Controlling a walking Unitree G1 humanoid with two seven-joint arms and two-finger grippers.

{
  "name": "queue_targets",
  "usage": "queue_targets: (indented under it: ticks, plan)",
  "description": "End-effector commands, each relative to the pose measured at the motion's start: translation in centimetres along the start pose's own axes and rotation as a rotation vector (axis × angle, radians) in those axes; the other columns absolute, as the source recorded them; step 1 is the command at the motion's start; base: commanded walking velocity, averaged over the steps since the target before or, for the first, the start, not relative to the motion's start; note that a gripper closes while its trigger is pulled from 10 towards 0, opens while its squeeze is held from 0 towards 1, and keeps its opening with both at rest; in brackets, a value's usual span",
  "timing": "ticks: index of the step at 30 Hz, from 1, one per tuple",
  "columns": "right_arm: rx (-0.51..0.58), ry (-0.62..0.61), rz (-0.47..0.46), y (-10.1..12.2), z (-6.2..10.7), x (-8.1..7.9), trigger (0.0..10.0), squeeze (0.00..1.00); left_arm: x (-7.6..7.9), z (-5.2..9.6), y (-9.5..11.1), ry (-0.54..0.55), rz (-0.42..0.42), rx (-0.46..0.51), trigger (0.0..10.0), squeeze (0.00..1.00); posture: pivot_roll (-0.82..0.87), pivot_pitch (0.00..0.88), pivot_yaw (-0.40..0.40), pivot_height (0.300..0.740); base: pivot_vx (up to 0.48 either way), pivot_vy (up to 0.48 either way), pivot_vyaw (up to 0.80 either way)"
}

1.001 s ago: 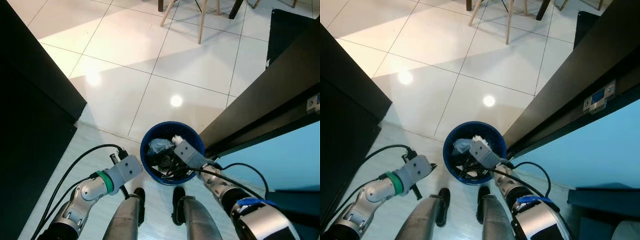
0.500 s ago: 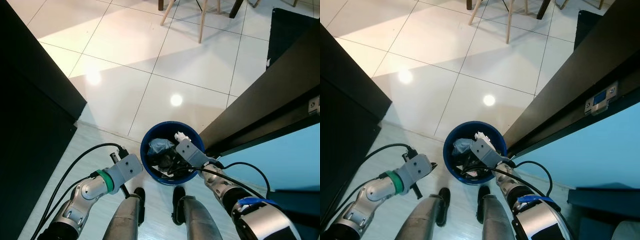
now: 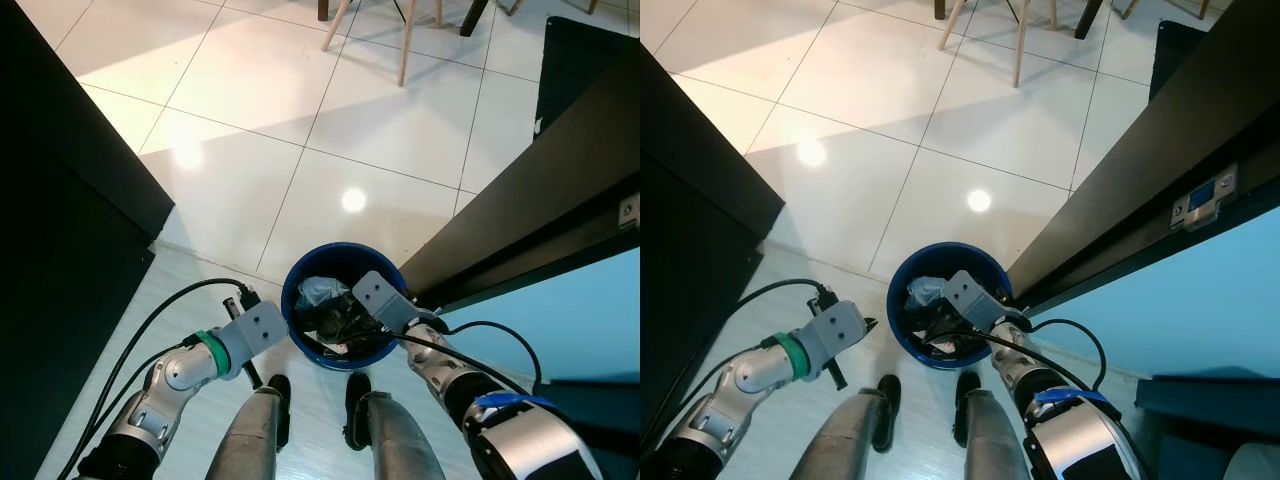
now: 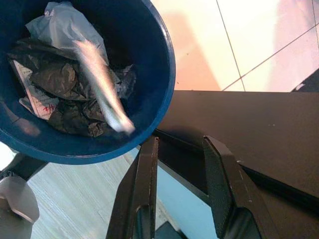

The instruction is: Clean up the room

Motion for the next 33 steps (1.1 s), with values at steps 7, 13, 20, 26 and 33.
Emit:
queue_targets:
  ticks: [7,13,20,26,33]
  plan:
    - [-0.011,0.069,-0.064,-0.8,0.7,-2.1,10.0,0.0,1.4,0.5,-1.8,-0.044,0.02,-0.059,10.0,0.0,0.25,0.346,0.075,0.74,0.0,0.0,0.0]
    - [0.007,0.178,-0.281,-0.8,1.3,-4.0,10.0,0.0,1.7,0.3,-2.6,-0.008,0.061,-0.091,10.0,0.0,0.23,0.296,0.046,0.74,0.0,0.0,0.0]
    - [-0.042,0.342,-0.566,-1.8,2.6,-6.9,10.0,0.0,0.7,0.4,-5.9,0.334,0.453,-0.186,10.0,0.0,0.18,0.209,0.022,0.74,0.0,0.0,0.0]
    - [-0.103,0.281,-0.699,-4.3,3.6,-7.7,10.0,0.0,1.6,0.4,-7.7,0.39,0.518,-0.257,10.0,0.0,0.13,0.137,0.057,0.74,0.0,0.0,0.0]
    - [-0.113,0.115,-0.754,-5.4,3.7,-6.5,10.0,0.0,1.3,-0.5,-7.6,0.408,0.545,-0.271,10.0,0.0,0.09,0.101,0.081,0.74,0.0,0.0,0.0]
Point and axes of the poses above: a point about 5 cm out from each wrist's last joint towards the gripper, its own z axis pointing back from the gripper into the wrist, its own y axis along the axis of the wrist's last joint, x = y × z, the point moved 1 cm from there along -z, pointing out of the wrist towards the gripper, and after that the axes turned 11 degrees about z, right-handed, at the moved point
